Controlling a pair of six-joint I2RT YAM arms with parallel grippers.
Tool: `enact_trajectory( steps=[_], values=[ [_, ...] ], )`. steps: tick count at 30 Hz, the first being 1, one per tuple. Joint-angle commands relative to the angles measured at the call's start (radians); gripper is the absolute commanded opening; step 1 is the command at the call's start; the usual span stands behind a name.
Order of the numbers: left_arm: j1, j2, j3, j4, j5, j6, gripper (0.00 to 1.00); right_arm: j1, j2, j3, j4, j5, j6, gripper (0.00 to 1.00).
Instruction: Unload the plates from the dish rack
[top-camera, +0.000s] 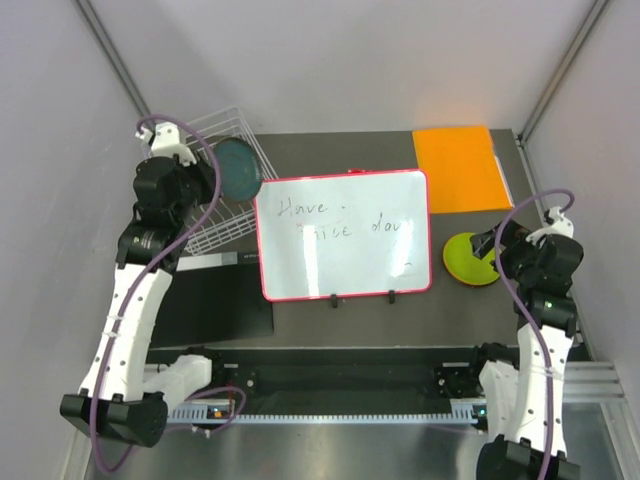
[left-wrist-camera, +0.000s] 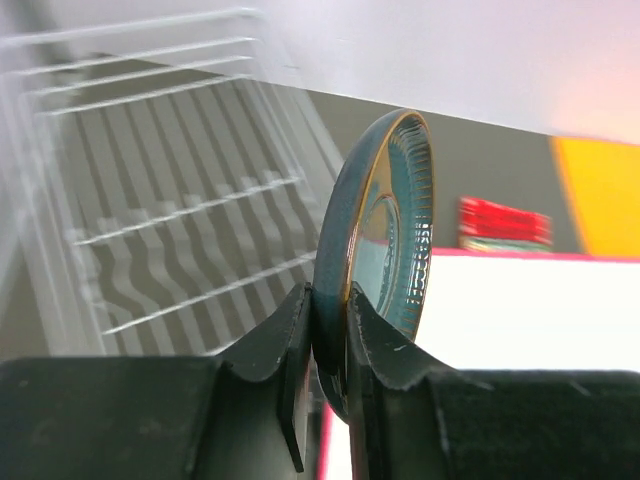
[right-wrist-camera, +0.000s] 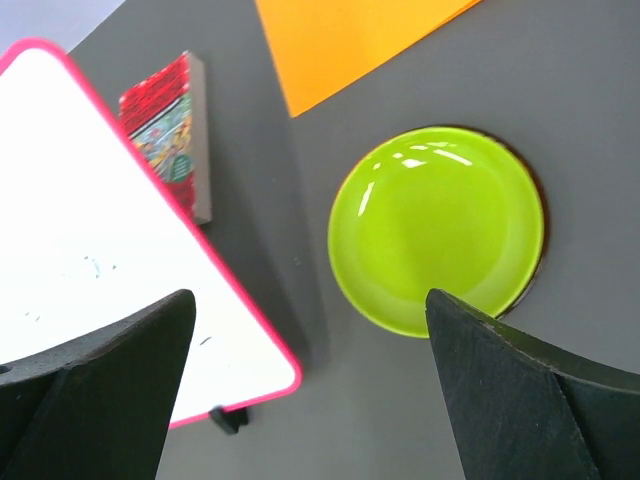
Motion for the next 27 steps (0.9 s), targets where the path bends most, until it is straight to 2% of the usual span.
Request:
enact_trajectory(
  steps=[1,5,11,19,22,27],
  values=[
    [-0.015,-0.035,0.024,0.086,0.344,-0.134,0.0,0.0,-0.037,0.045,0.026,-0.126,0.027,0.98],
    [-0.066,-0.068,-0.073,0.198,0.445,-0.241,0.0,0.002,-0.065,0.039,0.049,-0.201,0.045,0.98],
    [-0.197,-0.069,-0.203,0.327,0.465,-0.339,0.0,0.008,-0.085,0.022,0.125,-0.308,0.093,0.99],
    [-0.458,0.014,-0.252,0.419,0.319,-0.349,0.0,0.062,-0.077,-0.01,0.195,-0.352,0.128,0.99],
    [-0.532,0.07,-0.257,0.468,0.276,-0.352,0.0,0.141,-0.055,-0.021,0.245,-0.306,0.159,0.98],
    [-0.581,0.158,-0.239,0.504,0.246,-0.343,0.0,0.419,-0.002,0.01,0.268,-0.119,0.168,0.98]
  ],
)
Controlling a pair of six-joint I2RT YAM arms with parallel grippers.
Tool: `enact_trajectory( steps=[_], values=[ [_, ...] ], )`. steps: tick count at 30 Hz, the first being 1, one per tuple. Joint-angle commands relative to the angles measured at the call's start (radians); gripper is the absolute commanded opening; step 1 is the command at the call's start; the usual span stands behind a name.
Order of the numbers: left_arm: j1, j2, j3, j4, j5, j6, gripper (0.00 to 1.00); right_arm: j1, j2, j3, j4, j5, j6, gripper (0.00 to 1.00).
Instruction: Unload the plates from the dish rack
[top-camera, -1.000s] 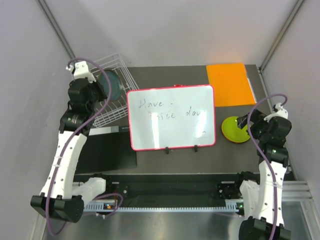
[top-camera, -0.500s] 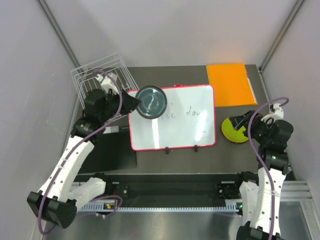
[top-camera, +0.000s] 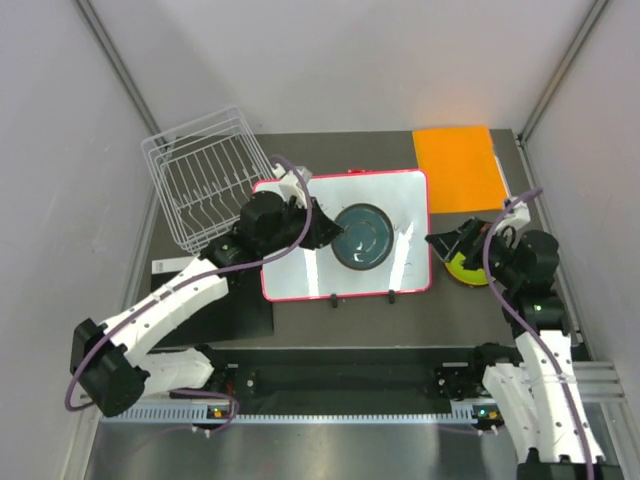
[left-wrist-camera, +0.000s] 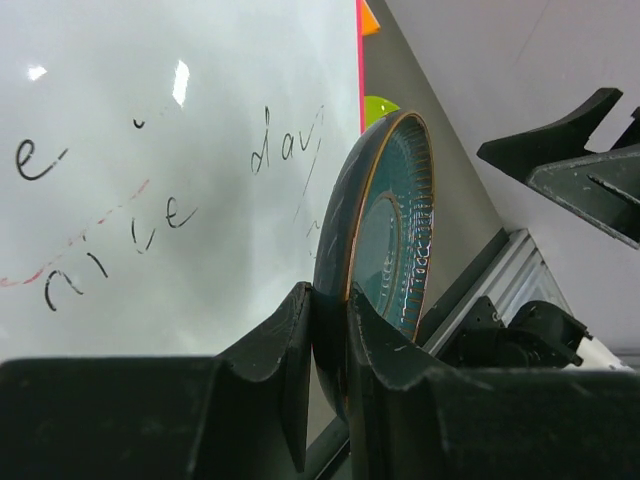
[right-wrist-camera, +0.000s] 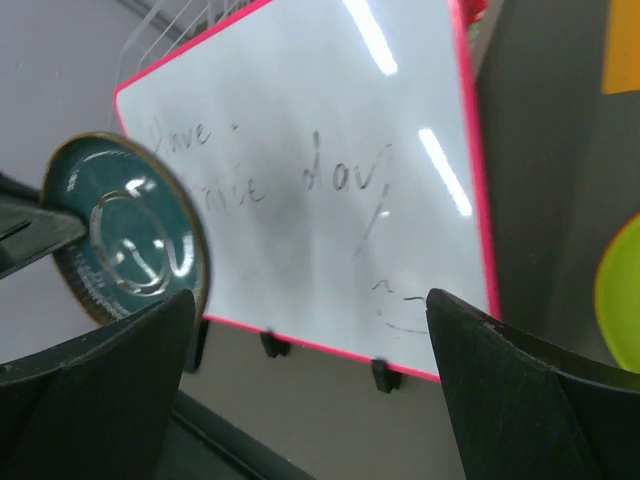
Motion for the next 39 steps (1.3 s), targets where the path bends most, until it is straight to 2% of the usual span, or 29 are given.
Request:
enact_trajectory(
  steps=[1,5,13,18,20,21,23,24,26,27,28,34,35,36,38,39],
  values=[
    [-0.03,0.044,0.026,0.178,-0.052,-0.016,0.0,0.19,0.056,0.03,0.11,0.176,0.028,0.98],
    [-0.043,0.076,0.029,0.212,-0.052,-0.019,0.0,0.29,0.114,0.014,0.187,0.209,0.054,0.97],
    [-0.085,0.119,0.044,0.256,-0.024,-0.034,0.0,0.376,0.221,-0.018,0.308,0.223,0.094,0.94],
    [-0.116,0.15,0.056,0.275,-0.018,-0.034,0.0,0.437,0.274,-0.033,0.44,0.206,0.137,0.91],
    [-0.118,0.152,0.056,0.28,-0.021,-0.033,0.0,0.443,0.286,-0.047,0.471,0.186,0.14,0.8],
    [-0.118,0.152,0.056,0.28,-0.024,-0.031,0.0,0.443,0.284,-0.052,0.486,0.187,0.146,0.62],
    [-0.118,0.147,0.053,0.281,-0.037,-0.02,0.0,0.445,0.28,-0.064,0.497,0.171,0.153,0.47],
    [-0.118,0.141,0.053,0.281,-0.046,-0.016,0.0,0.443,0.281,-0.067,0.503,0.161,0.16,0.33],
    [-0.118,0.138,0.053,0.28,-0.066,-0.002,0.0,0.443,0.278,-0.079,0.509,0.151,0.165,0.2],
    [-0.118,0.138,0.055,0.278,-0.069,0.0,0.0,0.445,0.278,-0.082,0.509,0.146,0.165,0.06],
    [-0.118,0.141,0.055,0.278,-0.067,0.003,0.0,0.443,0.275,-0.087,0.508,0.14,0.168,0.01],
    [-0.118,0.149,0.055,0.281,-0.074,0.018,0.0,0.443,0.225,-0.075,0.471,0.164,0.159,0.0],
    [-0.118,0.15,0.056,0.28,-0.072,0.021,0.03,0.443,0.215,-0.067,0.427,0.178,0.151,0.0],
    [-0.118,0.15,0.055,0.278,-0.077,0.024,0.1,0.443,0.208,-0.058,0.401,0.195,0.14,0.0],
    [-0.118,0.146,0.055,0.27,-0.092,0.043,0.33,0.439,0.172,-0.03,0.347,0.258,0.125,0.0],
    [-0.118,0.144,0.056,0.266,-0.109,0.05,0.41,0.437,0.162,-0.021,0.288,0.279,0.11,0.0]
  ],
)
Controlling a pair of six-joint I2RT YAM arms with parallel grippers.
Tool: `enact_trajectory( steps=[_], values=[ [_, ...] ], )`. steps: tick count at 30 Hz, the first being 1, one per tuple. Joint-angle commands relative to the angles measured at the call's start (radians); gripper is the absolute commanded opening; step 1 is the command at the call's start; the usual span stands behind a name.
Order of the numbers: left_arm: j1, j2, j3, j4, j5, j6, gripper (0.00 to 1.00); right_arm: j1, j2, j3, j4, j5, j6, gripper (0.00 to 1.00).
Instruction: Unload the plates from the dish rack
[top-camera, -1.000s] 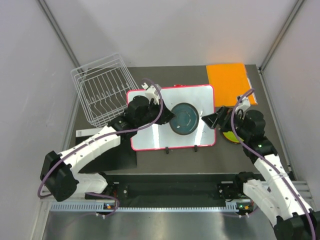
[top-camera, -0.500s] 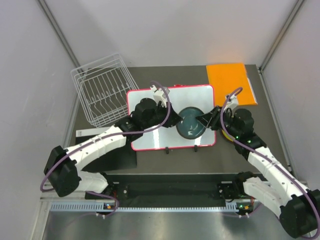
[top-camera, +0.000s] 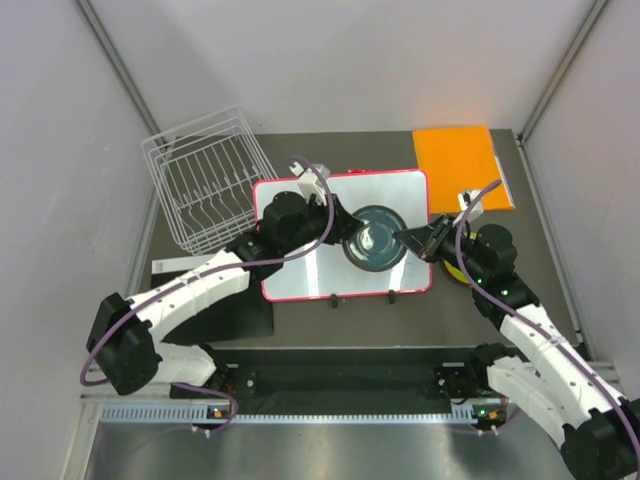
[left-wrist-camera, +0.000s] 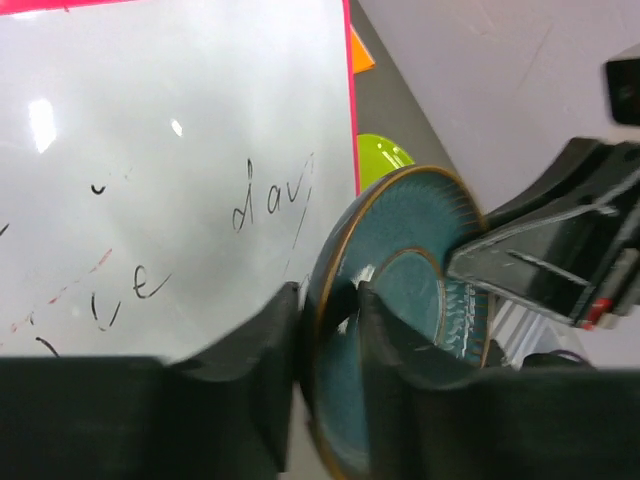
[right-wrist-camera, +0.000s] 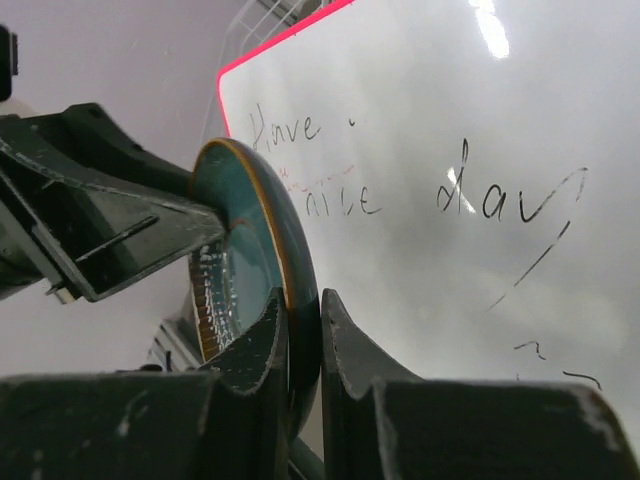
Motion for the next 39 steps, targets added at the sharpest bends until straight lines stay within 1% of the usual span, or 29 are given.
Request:
enact_trajectory(
  steps=[1,2,3,6,7,9,10,11,12,13,15,16,18,19,21,22,26,28,29,31,33,35,39],
  values=[
    [-0.035,-0.017,0.049,0.046,-0.028,0.085,0.45,-0.002,-0.061,0.09,-0.163,0.12,-0.124,0.0],
    [-0.035,-0.029,0.046,0.042,-0.037,0.091,0.59,-0.009,-0.074,0.098,-0.186,0.133,-0.131,0.0],
    [-0.035,-0.033,0.046,0.036,-0.051,0.096,0.63,-0.02,-0.094,0.106,-0.23,0.145,-0.141,0.0],
    [-0.035,-0.061,0.043,0.01,-0.097,0.125,0.7,-0.101,-0.135,0.127,-0.282,0.153,-0.156,0.0],
    [-0.035,-0.066,0.046,-0.01,-0.138,0.142,0.7,-0.153,-0.143,0.135,-0.31,0.139,-0.161,0.0],
    [-0.035,-0.09,0.046,-0.03,-0.169,0.159,0.73,-0.21,-0.169,0.149,-0.35,0.125,-0.188,0.0],
    [-0.033,-0.099,0.045,-0.04,-0.209,0.171,0.73,-0.277,-0.175,0.164,-0.387,0.109,-0.2,0.0],
    [-0.033,-0.122,0.04,-0.047,-0.226,0.179,0.74,-0.314,-0.183,0.172,-0.404,0.096,-0.222,0.0],
    [-0.033,-0.135,0.037,-0.055,-0.244,0.185,0.76,-0.341,-0.19,0.188,-0.418,0.057,-0.234,0.0],
    [-0.035,-0.145,0.029,-0.058,-0.256,0.197,0.77,-0.437,-0.193,0.198,-0.442,0.033,-0.243,0.0],
    [-0.032,-0.176,0.025,-0.07,-0.298,0.209,0.77,-0.508,-0.198,0.219,-0.465,-0.022,-0.271,0.0],
    [-0.032,-0.185,0.022,-0.075,-0.31,0.218,0.77,-0.569,-0.198,0.225,-0.486,-0.034,-0.282,0.0],
    [-0.03,-0.207,0.019,-0.086,-0.342,0.231,0.78,-0.626,-0.195,0.244,-0.507,-0.063,-0.309,0.0],
    [-0.03,-0.217,0.015,-0.086,-0.355,0.24,0.78,-0.676,-0.191,0.247,-0.517,-0.068,-0.317,0.0],
    [-0.03,-0.227,0.009,-0.086,-0.385,0.252,0.78,-0.721,-0.171,0.252,-0.546,-0.073,-0.338,0.0],
    [-0.03,-0.234,0.008,-0.116,-0.396,0.257,0.79,-0.756,-0.166,0.25,-0.553,-0.071,-0.342,0.0],
    [-0.027,-0.238,0.006,-0.145,-0.477,0.274,0.8,-0.825,-0.117,0.224,-0.55,-0.059,-0.355,0.0],
    [-0.024,-0.234,-0.001,-0.159,-0.555,0.269,0.82,-0.861,-0.088,0.206,-0.54,-0.033,-0.357,0.0],
    [-0.014,-0.234,-0.006,-0.162,-0.575,0.269,0.85,-0.868,-0.077,0.199,-0.534,-0.031,-0.354,0.0],
    [0.005,-0.236,-0.017,-0.17,-0.597,0.265,0.85,-0.872,-0.051,0.173,-0.496,-0.018,-0.336,0.0],
    [0.046,-0.234,-0.03,-0.17,-0.574,0.249,0.86,-0.873,-0.034,0.149,-0.482,0.036,-0.322,0.0],
    [0.098,-0.233,-0.037,-0.179,-0.518,0.231,0.86,-0.872,-0.028,0.135,-0.461,0.071,-0.319,0.0],
    [0.167,-0.256,-0.09,-0.158,-0.452,0.193,0.85,-0.872,0.0,0.091,-0.41,0.081,-0.305,0.0]
  ],
)
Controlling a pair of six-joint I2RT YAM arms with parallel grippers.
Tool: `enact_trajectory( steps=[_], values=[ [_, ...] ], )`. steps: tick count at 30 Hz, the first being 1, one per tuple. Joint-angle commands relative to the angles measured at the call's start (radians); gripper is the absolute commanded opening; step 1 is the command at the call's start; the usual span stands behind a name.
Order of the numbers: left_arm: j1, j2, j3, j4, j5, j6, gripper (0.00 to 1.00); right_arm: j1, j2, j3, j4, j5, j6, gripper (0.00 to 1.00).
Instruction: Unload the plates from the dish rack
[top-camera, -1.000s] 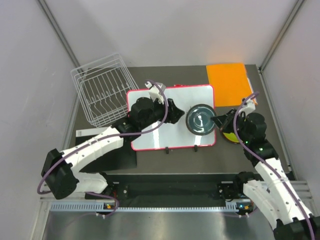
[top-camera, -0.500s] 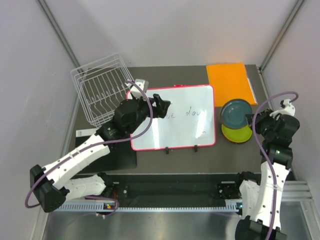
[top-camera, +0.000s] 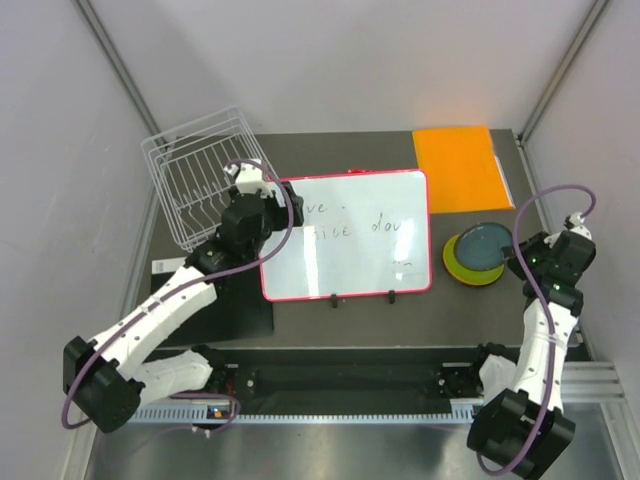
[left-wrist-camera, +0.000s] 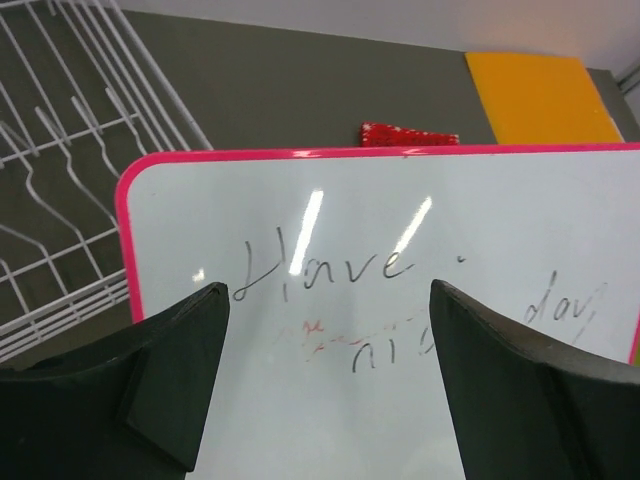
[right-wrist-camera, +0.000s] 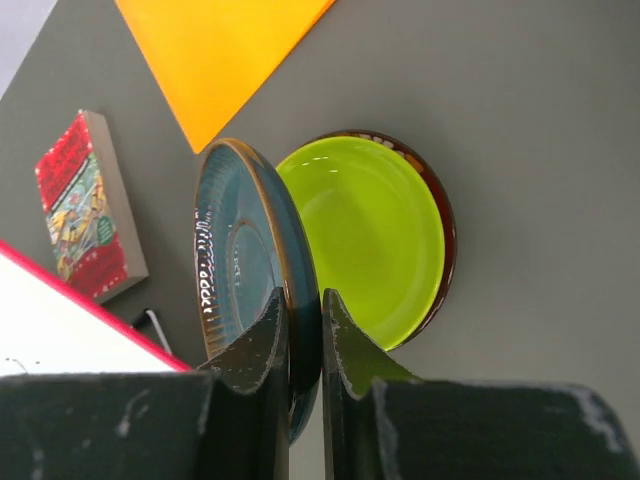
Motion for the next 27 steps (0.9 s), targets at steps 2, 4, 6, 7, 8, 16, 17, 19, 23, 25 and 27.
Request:
enact_trajectory(
  steps=[2,4,6,7,8,16,17,19,23,25,27],
  values=[
    [0.095,-0.044,-0.055,0.017,0.104,-0.047,0.85,-0.009,0.027,-0.033,0.161,0.046,0.025,0.0],
    [0.113,-0.044,-0.064,0.014,0.126,-0.056,0.85,-0.009,0.053,-0.044,0.176,0.043,0.018,0.0],
    [0.129,-0.038,-0.069,0.012,0.133,-0.058,0.85,-0.009,0.082,-0.07,0.209,0.029,0.027,0.0],
    [0.135,-0.036,-0.069,0.01,0.133,-0.061,0.85,-0.009,0.088,-0.079,0.221,0.03,0.028,0.0],
    [0.141,-0.036,-0.07,0.012,0.138,-0.061,0.85,-0.009,0.099,-0.093,0.241,0.036,0.028,0.0],
    [0.196,-0.033,-0.084,0.011,0.173,-0.058,0.84,-0.009,0.171,-0.12,0.296,0.03,0.016,0.0],
    [0.204,-0.035,-0.087,0.009,0.178,-0.061,0.84,-0.009,0.179,-0.125,0.298,0.03,0.011,0.0],
    [0.228,-0.042,-0.098,0.012,0.198,-0.066,0.84,-0.009,0.186,-0.129,0.304,0.03,0.013,0.0],
    [0.262,-0.047,-0.109,0.017,0.232,-0.075,0.84,-0.009,0.238,-0.137,0.319,0.007,0.01,0.0],
    [0.279,-0.042,-0.11,0.017,0.245,-0.079,0.84,-0.009,0.268,-0.131,0.321,-0.003,0.002,0.04],
    [0.29,-0.038,-0.11,0.017,0.261,-0.081,0.84,-0.009,0.291,-0.13,0.319,-0.006,-0.001,0.13]
  ],
)
